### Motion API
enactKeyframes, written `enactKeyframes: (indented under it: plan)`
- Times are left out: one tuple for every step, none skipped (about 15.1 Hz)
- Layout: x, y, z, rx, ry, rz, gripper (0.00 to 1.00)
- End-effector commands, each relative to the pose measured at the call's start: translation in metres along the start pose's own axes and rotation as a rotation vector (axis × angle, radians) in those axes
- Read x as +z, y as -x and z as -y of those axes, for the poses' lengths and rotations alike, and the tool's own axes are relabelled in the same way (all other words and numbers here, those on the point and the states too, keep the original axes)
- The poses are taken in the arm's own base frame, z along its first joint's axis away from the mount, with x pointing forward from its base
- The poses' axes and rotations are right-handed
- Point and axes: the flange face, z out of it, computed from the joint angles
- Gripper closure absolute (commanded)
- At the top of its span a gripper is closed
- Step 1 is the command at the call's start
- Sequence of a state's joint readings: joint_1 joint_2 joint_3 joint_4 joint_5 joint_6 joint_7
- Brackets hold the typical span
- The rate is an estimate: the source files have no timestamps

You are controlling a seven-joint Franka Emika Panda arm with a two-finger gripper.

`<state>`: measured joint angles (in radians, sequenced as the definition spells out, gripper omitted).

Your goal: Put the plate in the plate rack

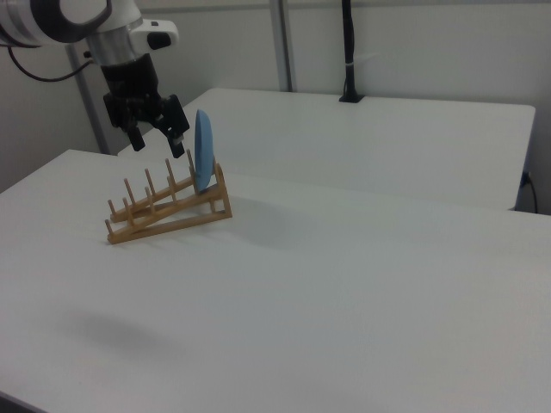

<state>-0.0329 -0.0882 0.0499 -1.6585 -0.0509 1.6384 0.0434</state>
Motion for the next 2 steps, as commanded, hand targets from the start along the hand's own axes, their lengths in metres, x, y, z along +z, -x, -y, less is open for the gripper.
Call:
enactKeyframes:
  plan:
    - [-0.0005,0.0044,0.0017,-0.045,-0.024,0.003,0.0]
    - [-0.0004,0.0039,0.0017,-0.045,-0.024,0.003,0.0]
